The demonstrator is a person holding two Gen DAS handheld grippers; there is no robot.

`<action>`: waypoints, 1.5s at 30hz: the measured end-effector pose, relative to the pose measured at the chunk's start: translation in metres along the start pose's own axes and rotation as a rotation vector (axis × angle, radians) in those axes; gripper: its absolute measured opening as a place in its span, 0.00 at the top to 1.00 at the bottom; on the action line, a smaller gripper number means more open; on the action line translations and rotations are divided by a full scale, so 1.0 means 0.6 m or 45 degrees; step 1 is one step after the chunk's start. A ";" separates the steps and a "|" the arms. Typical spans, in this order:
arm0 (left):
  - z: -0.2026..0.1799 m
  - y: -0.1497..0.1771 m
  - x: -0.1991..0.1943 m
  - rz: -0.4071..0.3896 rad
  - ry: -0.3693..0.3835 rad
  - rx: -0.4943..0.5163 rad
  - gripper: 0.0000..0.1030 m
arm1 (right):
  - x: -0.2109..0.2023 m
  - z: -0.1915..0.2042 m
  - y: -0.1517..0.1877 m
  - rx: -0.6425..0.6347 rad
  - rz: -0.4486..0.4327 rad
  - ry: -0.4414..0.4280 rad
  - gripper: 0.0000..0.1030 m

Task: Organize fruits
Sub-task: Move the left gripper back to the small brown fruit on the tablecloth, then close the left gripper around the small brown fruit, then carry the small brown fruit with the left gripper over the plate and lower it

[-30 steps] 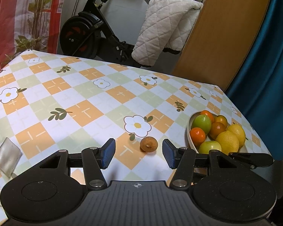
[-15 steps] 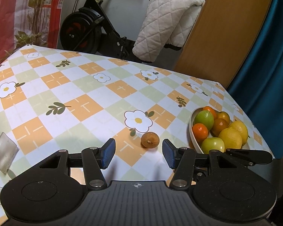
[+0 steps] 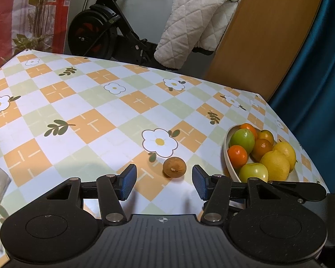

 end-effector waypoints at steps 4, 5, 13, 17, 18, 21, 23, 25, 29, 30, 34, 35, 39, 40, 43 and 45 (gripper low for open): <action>0.001 0.001 0.002 0.004 0.001 -0.002 0.44 | -0.001 0.001 0.001 0.002 -0.001 -0.002 0.77; 0.001 0.001 0.003 0.006 0.002 -0.001 0.44 | -0.001 0.000 0.001 0.002 -0.001 -0.001 0.77; 0.001 0.003 0.009 0.011 0.008 0.012 0.44 | -0.004 0.002 0.006 0.013 -0.015 -0.007 0.77; -0.001 0.000 0.019 0.011 0.014 0.011 0.44 | -0.005 0.001 0.007 0.019 -0.016 -0.012 0.77; -0.002 -0.001 0.023 0.012 0.017 0.010 0.44 | -0.005 0.000 0.007 0.020 -0.017 -0.013 0.77; -0.007 -0.002 0.036 0.017 0.028 0.007 0.46 | -0.005 0.000 0.007 0.022 -0.018 -0.015 0.77; -0.010 -0.002 0.043 0.014 0.033 0.007 0.46 | -0.005 0.000 0.007 0.022 -0.018 -0.014 0.77; -0.014 -0.003 0.051 0.014 0.037 0.011 0.47 | -0.005 0.001 0.007 0.023 -0.018 -0.015 0.77; -0.015 -0.003 0.063 0.015 0.026 0.009 0.56 | -0.006 0.001 0.007 0.024 -0.018 -0.016 0.77; -0.015 -0.003 0.067 0.018 0.023 0.012 0.58 | -0.005 0.001 0.007 0.025 -0.018 -0.016 0.77; -0.016 -0.003 0.070 0.016 0.014 0.027 0.70 | -0.006 0.002 0.007 0.026 -0.019 -0.018 0.77; -0.017 -0.002 0.068 0.020 0.016 0.030 0.70 | -0.006 0.002 0.007 0.027 -0.019 -0.019 0.77; -0.018 0.001 0.055 0.012 0.001 0.042 0.70 | -0.007 0.002 0.008 0.031 -0.022 -0.020 0.77; -0.017 0.001 0.049 0.004 0.001 0.034 0.70 | -0.008 0.002 0.009 0.032 -0.024 -0.021 0.77; -0.017 0.003 0.026 -0.026 0.004 -0.012 0.70 | -0.011 0.002 0.011 0.041 -0.033 -0.023 0.77; -0.018 0.006 0.013 -0.036 0.003 -0.032 0.70 | -0.013 0.001 0.012 0.050 -0.040 -0.024 0.78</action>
Point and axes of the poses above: each gripper's, at about its wrist camera, not at the fingertips, and x roughly the way its jaws point, z to its left, y to its underside, the point moved 10 cm from there along x, roughly the way its jaws point, and after that the axes turned 6 degrees about x, right-handed, at the moved point
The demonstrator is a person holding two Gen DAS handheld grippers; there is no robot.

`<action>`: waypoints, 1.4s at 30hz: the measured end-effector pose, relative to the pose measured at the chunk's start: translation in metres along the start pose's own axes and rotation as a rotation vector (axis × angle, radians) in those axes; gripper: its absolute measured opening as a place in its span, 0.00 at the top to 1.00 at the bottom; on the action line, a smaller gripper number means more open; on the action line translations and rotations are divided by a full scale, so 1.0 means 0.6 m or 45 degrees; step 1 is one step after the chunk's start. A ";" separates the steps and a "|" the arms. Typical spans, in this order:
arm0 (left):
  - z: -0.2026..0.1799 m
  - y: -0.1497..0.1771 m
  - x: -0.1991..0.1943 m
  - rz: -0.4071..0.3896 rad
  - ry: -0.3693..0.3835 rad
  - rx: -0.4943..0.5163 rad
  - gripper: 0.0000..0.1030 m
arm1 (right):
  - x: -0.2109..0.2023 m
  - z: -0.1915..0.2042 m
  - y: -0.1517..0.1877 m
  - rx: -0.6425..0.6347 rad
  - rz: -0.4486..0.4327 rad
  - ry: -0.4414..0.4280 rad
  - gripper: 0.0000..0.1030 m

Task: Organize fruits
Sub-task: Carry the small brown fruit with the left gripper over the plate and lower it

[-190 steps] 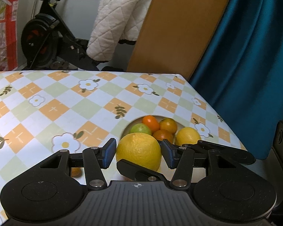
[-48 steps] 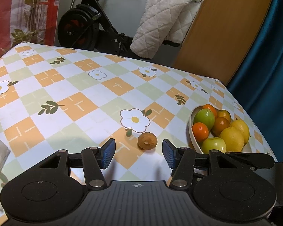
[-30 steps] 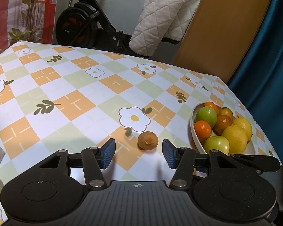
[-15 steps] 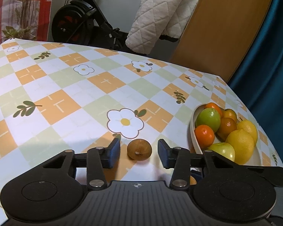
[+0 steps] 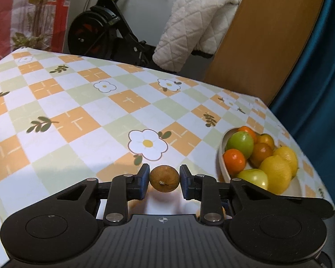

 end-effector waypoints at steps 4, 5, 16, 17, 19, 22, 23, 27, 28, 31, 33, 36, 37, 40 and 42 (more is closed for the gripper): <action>-0.004 0.010 -0.023 -0.005 -0.017 0.001 0.70 | -0.009 -0.004 0.001 0.023 -0.024 -0.017 0.78; -0.005 0.012 -0.028 -0.008 -0.020 -0.001 0.70 | -0.013 -0.004 0.000 0.023 -0.035 -0.024 0.78; -0.021 0.030 -0.064 -0.005 -0.042 0.005 0.70 | -0.059 -0.011 -0.006 0.043 -0.124 -0.056 0.78; -0.023 0.032 -0.067 -0.003 -0.044 0.008 0.70 | -0.062 -0.014 -0.005 0.049 -0.129 -0.055 0.78; -0.029 0.034 -0.073 -0.004 -0.042 0.010 0.70 | -0.069 -0.020 -0.004 0.063 -0.140 -0.053 0.78; -0.042 0.033 -0.081 -0.011 -0.038 0.022 0.70 | -0.082 -0.029 -0.006 0.081 -0.162 -0.049 0.78; -0.046 0.033 -0.083 -0.013 -0.040 0.031 0.70 | -0.086 -0.032 -0.006 0.087 -0.171 -0.050 0.78; -0.068 0.035 -0.090 -0.019 -0.047 0.067 0.70 | -0.106 -0.047 -0.005 0.123 -0.213 -0.061 0.78; -0.074 0.035 -0.091 -0.018 -0.046 0.075 0.70 | -0.111 -0.053 -0.004 0.136 -0.222 -0.063 0.78; -0.096 0.034 -0.092 -0.014 -0.050 0.111 0.70 | -0.124 -0.072 0.000 0.182 -0.243 -0.064 0.78; -0.111 0.032 -0.090 -0.015 -0.049 0.133 0.70 | -0.133 -0.084 0.002 0.205 -0.255 -0.059 0.78; -0.135 0.029 -0.082 -0.009 -0.034 0.152 0.70 | -0.147 -0.101 0.007 0.234 -0.275 -0.059 0.78; -0.144 0.029 -0.078 -0.006 -0.027 0.152 0.70 | -0.152 -0.107 0.010 0.241 -0.280 -0.056 0.78; -0.169 0.034 -0.066 0.000 -0.008 0.167 0.70 | -0.167 -0.124 0.024 0.259 -0.292 -0.039 0.78; -0.184 0.039 -0.057 0.006 -0.002 0.186 0.70 | -0.174 -0.140 0.031 0.273 -0.302 -0.016 0.78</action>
Point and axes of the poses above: each gripper's, at about its wrist camera, not at the fingertips, and x roughly the way its jaws point, z to its left, y to its underside, the point moved 10 cm from there along x, roughly the way its jaws point, and after that the axes turned 6 degrees about x, right-handed, at the moved point
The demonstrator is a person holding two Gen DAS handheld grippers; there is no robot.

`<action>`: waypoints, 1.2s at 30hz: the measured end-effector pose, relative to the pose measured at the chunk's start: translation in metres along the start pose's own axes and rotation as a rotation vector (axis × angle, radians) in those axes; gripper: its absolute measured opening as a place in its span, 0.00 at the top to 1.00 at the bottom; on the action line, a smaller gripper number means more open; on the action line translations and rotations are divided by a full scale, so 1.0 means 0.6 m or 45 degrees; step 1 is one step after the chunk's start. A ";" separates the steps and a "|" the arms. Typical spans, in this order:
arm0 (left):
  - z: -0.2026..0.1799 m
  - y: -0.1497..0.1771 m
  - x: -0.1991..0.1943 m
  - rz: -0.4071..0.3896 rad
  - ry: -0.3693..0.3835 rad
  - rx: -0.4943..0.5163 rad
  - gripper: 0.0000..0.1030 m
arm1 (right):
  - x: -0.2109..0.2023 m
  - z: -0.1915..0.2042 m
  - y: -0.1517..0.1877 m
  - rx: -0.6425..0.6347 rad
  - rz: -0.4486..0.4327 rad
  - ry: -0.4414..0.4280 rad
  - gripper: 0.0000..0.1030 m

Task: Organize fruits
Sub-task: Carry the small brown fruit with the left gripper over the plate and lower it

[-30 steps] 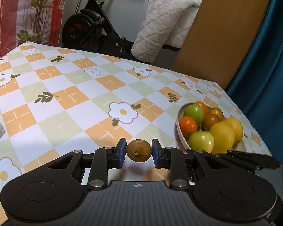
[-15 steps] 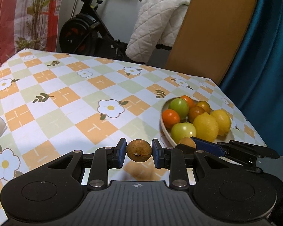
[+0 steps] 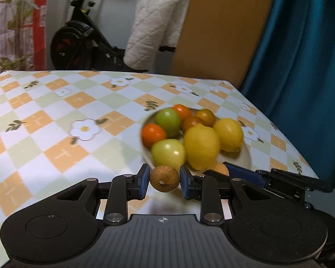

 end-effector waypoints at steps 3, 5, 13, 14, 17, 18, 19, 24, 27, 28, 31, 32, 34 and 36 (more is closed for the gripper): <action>-0.018 0.003 0.012 0.016 0.015 0.012 0.70 | -0.004 -0.026 -0.001 0.013 -0.023 0.043 0.78; -0.029 0.003 0.018 0.019 0.016 0.044 0.70 | -0.006 -0.042 -0.006 0.040 -0.044 0.061 0.78; -0.052 -0.007 0.039 0.026 0.017 0.081 0.70 | 0.006 -0.086 -0.007 0.054 -0.074 0.134 0.78; -0.054 -0.006 0.042 0.030 0.019 0.085 0.70 | 0.006 -0.089 -0.006 0.056 -0.075 0.140 0.78; -0.056 -0.001 0.046 0.044 0.022 0.091 0.70 | 0.010 -0.099 -0.003 0.059 -0.071 0.155 0.78; -0.056 0.000 0.048 0.049 0.022 0.091 0.70 | 0.012 -0.101 -0.001 0.057 -0.069 0.159 0.78; -0.056 0.001 0.050 0.055 0.022 0.092 0.70 | 0.013 -0.103 0.000 0.054 -0.066 0.162 0.78; -0.056 0.005 0.061 0.079 0.018 0.108 0.70 | 0.023 -0.110 0.008 0.041 -0.046 0.190 0.78; -0.057 0.009 0.070 0.101 0.029 0.104 0.70 | 0.027 -0.115 0.012 0.040 -0.035 0.208 0.78; -0.056 0.010 0.072 0.106 0.030 0.106 0.70 | 0.027 -0.117 0.012 0.041 -0.035 0.212 0.78; -0.055 0.014 0.077 0.125 0.030 0.106 0.70 | 0.028 -0.118 0.011 0.031 -0.041 0.227 0.78; -0.055 0.015 0.078 0.124 0.032 0.105 0.70 | 0.028 -0.118 0.011 0.027 -0.042 0.231 0.78; -0.055 0.015 0.078 0.126 0.033 0.107 0.70 | 0.028 -0.119 0.011 0.022 -0.044 0.237 0.77; -0.054 0.015 0.078 0.126 0.034 0.109 0.70 | 0.027 -0.120 0.011 0.018 -0.045 0.243 0.77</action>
Point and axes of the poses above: each gripper's, at about its wrist camera, not at the fingertips, and x roughly the way its jaws point, z to its left, y to its underside, the point moved 10 cm from there along x, roughly the way its jaws point, and after that the axes turned 6 degrees about x, right-handed, at the moved point
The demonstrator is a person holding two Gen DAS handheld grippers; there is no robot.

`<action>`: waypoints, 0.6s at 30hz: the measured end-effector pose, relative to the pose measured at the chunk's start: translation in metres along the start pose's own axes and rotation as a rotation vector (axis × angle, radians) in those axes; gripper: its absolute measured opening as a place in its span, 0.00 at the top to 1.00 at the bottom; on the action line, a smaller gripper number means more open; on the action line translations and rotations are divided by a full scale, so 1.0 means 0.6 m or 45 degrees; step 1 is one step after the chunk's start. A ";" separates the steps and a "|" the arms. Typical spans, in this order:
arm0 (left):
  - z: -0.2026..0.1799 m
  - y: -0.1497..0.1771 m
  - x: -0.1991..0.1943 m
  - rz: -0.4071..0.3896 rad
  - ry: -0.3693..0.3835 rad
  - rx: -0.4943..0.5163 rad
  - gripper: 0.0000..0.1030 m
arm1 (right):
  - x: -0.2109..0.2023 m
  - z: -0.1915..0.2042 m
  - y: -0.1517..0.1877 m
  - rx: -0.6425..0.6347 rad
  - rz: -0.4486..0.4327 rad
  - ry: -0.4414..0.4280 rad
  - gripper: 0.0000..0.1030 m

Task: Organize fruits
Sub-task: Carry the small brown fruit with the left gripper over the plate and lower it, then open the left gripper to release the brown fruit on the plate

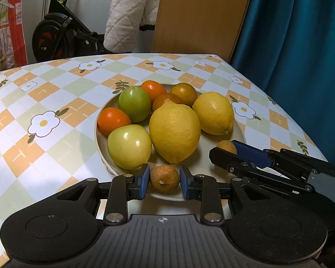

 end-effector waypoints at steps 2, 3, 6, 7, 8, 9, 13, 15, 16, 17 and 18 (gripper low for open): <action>-0.001 0.000 0.000 0.001 0.001 -0.001 0.70 | 0.000 0.000 0.000 -0.005 -0.001 0.006 0.77; 0.000 0.000 0.000 0.002 0.002 -0.003 0.70 | 0.001 -0.001 0.000 -0.007 -0.002 0.008 0.77; -0.001 0.000 0.000 0.007 0.004 -0.003 0.69 | 0.000 -0.001 -0.001 -0.007 -0.003 0.012 0.77; -0.001 0.000 -0.001 0.007 0.005 -0.002 0.68 | -0.001 -0.001 -0.001 -0.007 -0.004 0.013 0.77; -0.002 -0.001 -0.001 0.007 0.006 -0.001 0.67 | -0.001 -0.001 -0.001 -0.007 -0.005 0.015 0.77; -0.002 -0.001 -0.001 0.006 0.007 0.001 0.66 | -0.001 -0.002 -0.001 -0.007 -0.007 0.017 0.77; -0.003 -0.002 -0.006 0.002 0.008 0.010 0.61 | -0.003 -0.006 -0.004 -0.006 -0.017 0.032 0.75; -0.002 -0.002 -0.009 -0.003 0.007 0.010 0.59 | -0.004 -0.007 -0.005 -0.005 -0.023 0.037 0.73; -0.002 -0.002 -0.010 -0.005 0.007 0.009 0.58 | -0.004 -0.007 -0.005 -0.007 -0.025 0.039 0.72; -0.001 -0.003 -0.012 -0.009 0.008 0.007 0.56 | -0.004 -0.007 -0.006 -0.008 -0.026 0.041 0.72; 0.000 -0.004 -0.014 -0.013 0.006 0.006 0.54 | -0.004 -0.008 -0.006 -0.009 -0.027 0.044 0.71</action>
Point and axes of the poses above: each gripper's, at about its wrist camera, not at the fingertips, and x roughly the way its jaws point, z to its left, y to its underside, the point moved 10 cm from there along x, roughly the way its jaws point, and after that the axes turned 6 degrees about x, right-handed, at the moved point
